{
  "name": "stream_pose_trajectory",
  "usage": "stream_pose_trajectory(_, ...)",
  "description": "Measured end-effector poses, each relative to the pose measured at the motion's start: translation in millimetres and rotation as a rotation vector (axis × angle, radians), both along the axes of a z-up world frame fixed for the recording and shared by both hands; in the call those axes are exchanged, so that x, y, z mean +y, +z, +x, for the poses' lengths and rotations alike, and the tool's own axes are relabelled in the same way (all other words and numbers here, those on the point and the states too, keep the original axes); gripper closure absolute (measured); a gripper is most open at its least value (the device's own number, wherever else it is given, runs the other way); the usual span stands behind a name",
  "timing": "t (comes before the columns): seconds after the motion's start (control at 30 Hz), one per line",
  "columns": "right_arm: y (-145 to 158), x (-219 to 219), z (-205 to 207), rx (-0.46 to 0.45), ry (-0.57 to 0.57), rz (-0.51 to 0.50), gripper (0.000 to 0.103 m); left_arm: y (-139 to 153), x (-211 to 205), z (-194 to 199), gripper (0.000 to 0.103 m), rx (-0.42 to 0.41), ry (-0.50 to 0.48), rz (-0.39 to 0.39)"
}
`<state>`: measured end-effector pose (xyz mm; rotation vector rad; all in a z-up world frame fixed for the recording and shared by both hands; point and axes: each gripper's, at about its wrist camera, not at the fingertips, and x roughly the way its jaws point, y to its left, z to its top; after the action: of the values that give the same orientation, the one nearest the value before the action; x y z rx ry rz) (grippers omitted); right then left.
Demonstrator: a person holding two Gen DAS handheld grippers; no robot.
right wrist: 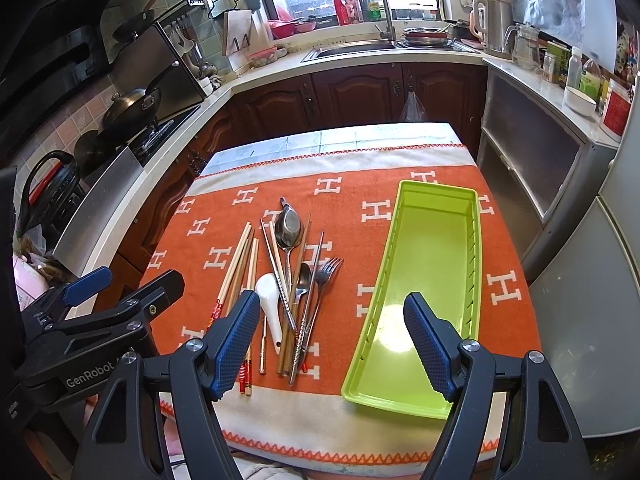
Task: Organize utensils
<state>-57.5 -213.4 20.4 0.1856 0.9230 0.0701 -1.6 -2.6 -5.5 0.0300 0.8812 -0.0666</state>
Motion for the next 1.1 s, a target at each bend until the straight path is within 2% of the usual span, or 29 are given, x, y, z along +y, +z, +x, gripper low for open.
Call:
stream_pose_trajectory(0.4, 3.0, -1.7, 2.4, 0.006, 0.002, 0.017, 0.027, 0.0, 3.1, 1.2, 0.002, 0.002, -0.006, -0.009)
stream_pose_trajectory(0.6, -0.7, 2.2, 6.4, 0.022, 0.018, 0.018, 0.027, -4.5, 9.9, 13.9, 0.003, 0.037, -0.018, -0.049)
stream_pose_trajectory(0.73, -3.8, 3.7, 12.9, 0.034, 0.040, 0.022, 0.027, 0.7, 26.6, 25.0, 0.004, -0.008, 0.010, -0.035)
stream_pose_trajectory(0.93, -10.7, 4.8, 34.3, 0.049, 0.065, 0.038, 0.040, 4.1, 52.6, 44.5, 0.004, 0.004, 0.006, -0.030)
stream_pose_trajectory(1.1, -19.5, 8.9, 57.8, 0.062, 0.091, 0.060, 0.044, -7.3, 66.5, 57.4, 0.004, 0.013, -0.017, 0.003)
